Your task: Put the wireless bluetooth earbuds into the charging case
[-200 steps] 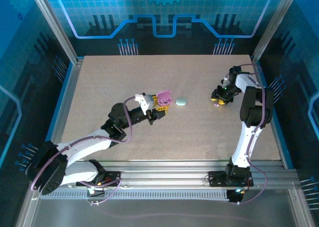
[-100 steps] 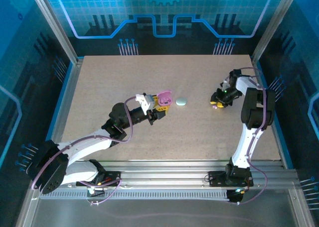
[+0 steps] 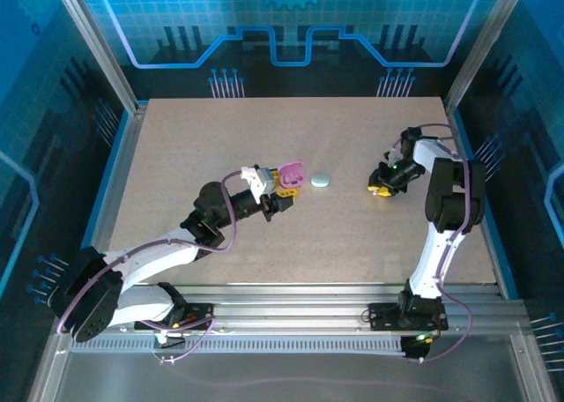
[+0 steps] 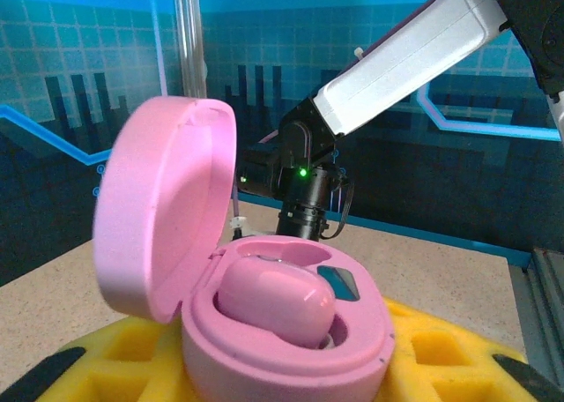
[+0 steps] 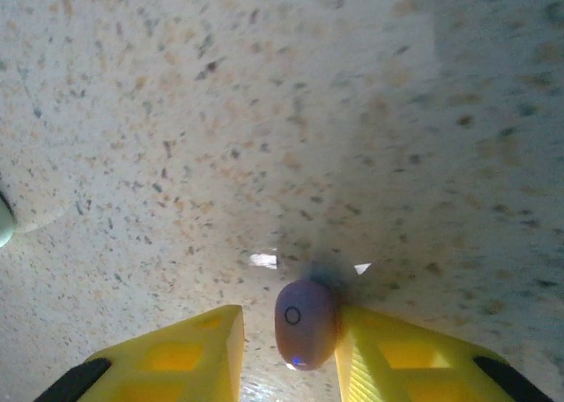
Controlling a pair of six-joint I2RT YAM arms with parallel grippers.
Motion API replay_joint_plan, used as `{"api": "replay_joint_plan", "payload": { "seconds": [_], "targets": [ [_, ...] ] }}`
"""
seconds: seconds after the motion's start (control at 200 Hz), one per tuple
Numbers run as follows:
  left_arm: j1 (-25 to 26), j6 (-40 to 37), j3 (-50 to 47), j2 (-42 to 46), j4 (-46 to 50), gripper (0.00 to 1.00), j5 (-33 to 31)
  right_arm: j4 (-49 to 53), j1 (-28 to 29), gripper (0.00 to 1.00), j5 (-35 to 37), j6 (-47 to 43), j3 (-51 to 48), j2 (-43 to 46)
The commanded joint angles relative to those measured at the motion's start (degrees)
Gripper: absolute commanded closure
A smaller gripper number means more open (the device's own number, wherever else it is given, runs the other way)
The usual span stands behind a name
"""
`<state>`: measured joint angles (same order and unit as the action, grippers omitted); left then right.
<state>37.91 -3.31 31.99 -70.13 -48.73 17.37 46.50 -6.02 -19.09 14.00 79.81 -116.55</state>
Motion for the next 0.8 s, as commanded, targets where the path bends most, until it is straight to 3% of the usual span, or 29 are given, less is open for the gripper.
{"api": "replay_joint_plan", "payload": {
  "seconds": [0.0,0.285,0.53,0.795],
  "targets": [
    [0.5,0.1,0.1,-0.3,-1.9,0.68,0.8,1.8,1.9,0.66,0.2,-1.4,-0.1,2.5],
    [0.4,0.1,0.2,-0.5,-1.9,0.68,0.8,3.3,4.0,0.65,2.8,-2.2,0.8,3.7],
    [0.4,0.2,0.6,-0.5,-1.5,0.68,1.0,5.5,5.5,0.64,9.7,-2.6,3.7,4.0],
    [0.4,-0.1,0.6,-0.1,-1.1,0.68,0.8,3.7,7.2,0.60,10.2,-1.5,4.1,5.0]
  ]
}}
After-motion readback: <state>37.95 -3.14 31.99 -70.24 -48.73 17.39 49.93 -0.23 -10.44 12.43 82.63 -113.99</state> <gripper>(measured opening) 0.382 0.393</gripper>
